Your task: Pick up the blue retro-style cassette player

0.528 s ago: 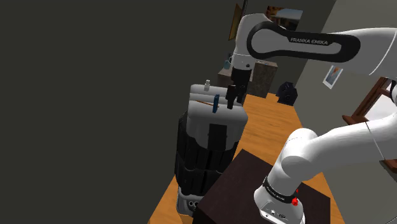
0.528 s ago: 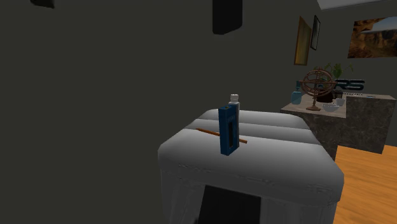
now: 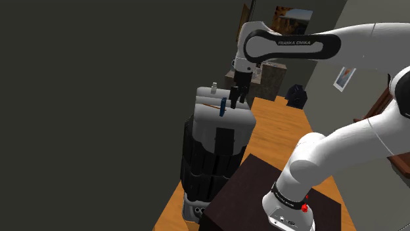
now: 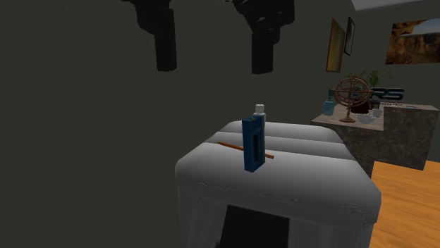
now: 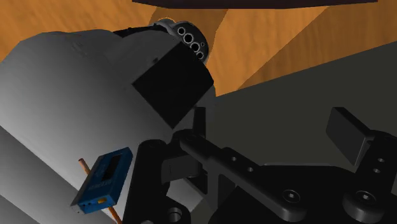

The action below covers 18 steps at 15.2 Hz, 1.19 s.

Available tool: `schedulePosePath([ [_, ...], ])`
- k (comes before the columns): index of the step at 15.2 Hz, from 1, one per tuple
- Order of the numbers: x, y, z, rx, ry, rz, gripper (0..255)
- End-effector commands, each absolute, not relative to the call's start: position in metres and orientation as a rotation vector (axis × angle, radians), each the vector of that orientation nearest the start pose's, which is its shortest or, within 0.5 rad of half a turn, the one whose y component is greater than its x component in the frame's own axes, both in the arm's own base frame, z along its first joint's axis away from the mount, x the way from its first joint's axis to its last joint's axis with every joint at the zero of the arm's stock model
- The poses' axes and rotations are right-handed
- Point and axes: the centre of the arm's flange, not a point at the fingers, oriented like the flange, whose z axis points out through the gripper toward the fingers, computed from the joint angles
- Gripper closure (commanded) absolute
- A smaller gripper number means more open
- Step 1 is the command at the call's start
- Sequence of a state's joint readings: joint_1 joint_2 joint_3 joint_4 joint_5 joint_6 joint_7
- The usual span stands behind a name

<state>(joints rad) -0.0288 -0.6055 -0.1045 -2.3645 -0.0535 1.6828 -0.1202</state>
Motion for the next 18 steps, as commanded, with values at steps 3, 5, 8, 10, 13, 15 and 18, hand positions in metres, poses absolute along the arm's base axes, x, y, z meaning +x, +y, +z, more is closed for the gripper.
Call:
schedulePosePath([
  [3,0.39,-0.098,0.52,-3.131,-0.043,0.117,0],
  [5,0.406,-0.117,0.513,-3.135,-0.051,0.115,0],
  [8,0.431,-0.145,0.503,-3.14,-0.064,0.113,0],
  [10,0.448,-0.164,0.497,-3.143,-0.072,0.111,0],
  [13,0.473,-0.192,0.487,-3.148,-0.085,0.109,0],
  [15,0.49,-0.21,0.48,-3.151,-0.094,0.107,0],
  [18,0.516,-0.238,0.471,-3.156,-0.106,0.105,0],
])
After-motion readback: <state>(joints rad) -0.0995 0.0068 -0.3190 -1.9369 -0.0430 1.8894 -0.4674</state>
